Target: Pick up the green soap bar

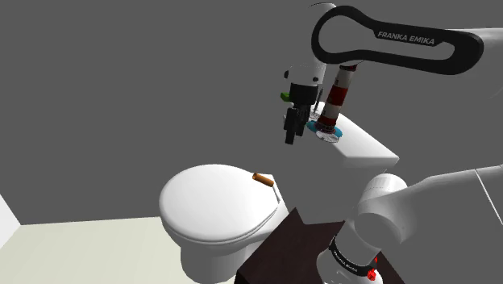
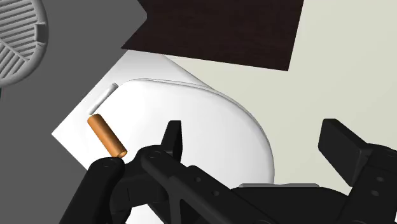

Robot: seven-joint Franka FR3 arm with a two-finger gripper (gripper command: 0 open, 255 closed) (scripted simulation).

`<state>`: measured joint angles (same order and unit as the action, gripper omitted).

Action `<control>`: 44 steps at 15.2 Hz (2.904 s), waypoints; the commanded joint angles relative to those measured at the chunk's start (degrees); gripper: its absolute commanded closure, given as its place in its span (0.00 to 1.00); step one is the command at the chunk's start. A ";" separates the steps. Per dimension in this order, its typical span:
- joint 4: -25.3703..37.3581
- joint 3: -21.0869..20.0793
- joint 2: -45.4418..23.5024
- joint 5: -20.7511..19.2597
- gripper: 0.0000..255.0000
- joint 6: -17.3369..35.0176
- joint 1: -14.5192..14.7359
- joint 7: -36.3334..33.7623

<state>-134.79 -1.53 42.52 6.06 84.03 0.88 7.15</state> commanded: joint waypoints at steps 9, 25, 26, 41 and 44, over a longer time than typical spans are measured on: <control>1.03 11.67 0.64 -10.52 0.00 -0.67 -0.21 21.06; 19.40 36.09 -17.30 -20.73 0.00 5.43 5.16 64.15; 21.25 37.76 -19.26 -20.33 0.00 5.89 5.78 67.07; 65.35 51.71 -66.23 11.68 0.00 0.13 -6.50 115.82; 69.66 50.16 -69.55 13.88 0.00 -0.98 -9.79 117.84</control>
<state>-65.71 48.95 -26.30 19.39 82.97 -8.28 124.30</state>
